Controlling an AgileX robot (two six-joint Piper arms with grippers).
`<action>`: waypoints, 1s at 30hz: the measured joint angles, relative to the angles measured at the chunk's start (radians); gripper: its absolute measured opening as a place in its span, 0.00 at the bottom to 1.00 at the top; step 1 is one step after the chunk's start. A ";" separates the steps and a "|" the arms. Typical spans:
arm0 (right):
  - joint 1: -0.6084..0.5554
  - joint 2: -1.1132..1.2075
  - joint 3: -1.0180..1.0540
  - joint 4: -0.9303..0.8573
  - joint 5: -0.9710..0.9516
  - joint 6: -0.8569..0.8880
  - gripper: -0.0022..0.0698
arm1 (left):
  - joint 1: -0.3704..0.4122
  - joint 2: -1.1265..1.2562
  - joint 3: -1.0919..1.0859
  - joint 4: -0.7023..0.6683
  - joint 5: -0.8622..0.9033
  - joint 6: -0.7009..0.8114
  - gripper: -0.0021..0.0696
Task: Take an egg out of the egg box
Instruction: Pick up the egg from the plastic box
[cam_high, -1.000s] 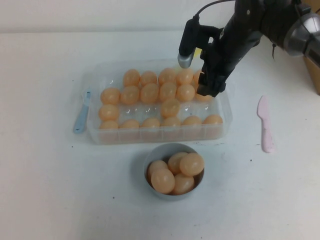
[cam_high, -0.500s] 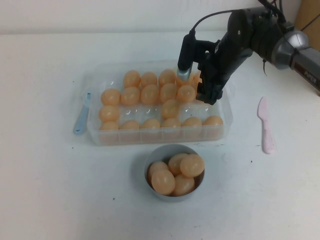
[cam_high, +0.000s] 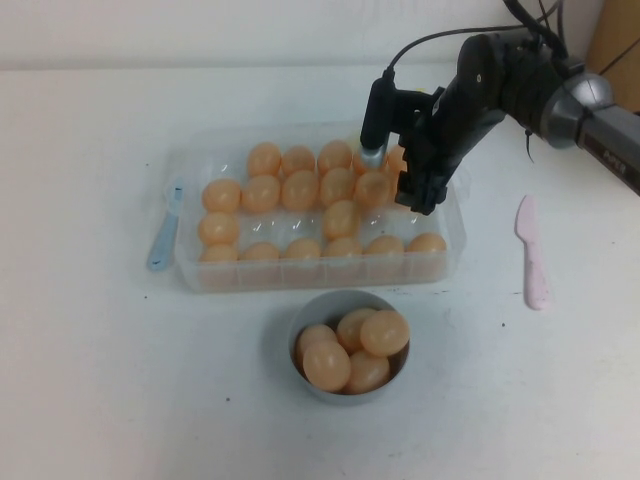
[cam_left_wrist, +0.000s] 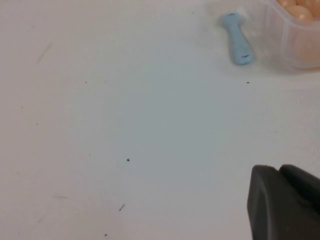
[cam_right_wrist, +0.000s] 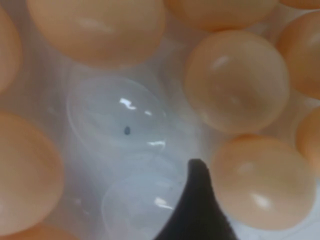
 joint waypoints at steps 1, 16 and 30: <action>-0.002 0.005 0.000 0.008 0.000 -0.007 0.67 | 0.000 0.000 0.000 0.000 0.000 0.000 0.02; -0.018 0.018 0.000 0.028 -0.030 -0.020 0.67 | 0.000 0.000 0.000 0.000 0.000 0.000 0.02; -0.018 0.052 -0.004 0.054 -0.032 -0.023 0.55 | 0.000 0.000 0.000 0.000 0.000 0.000 0.02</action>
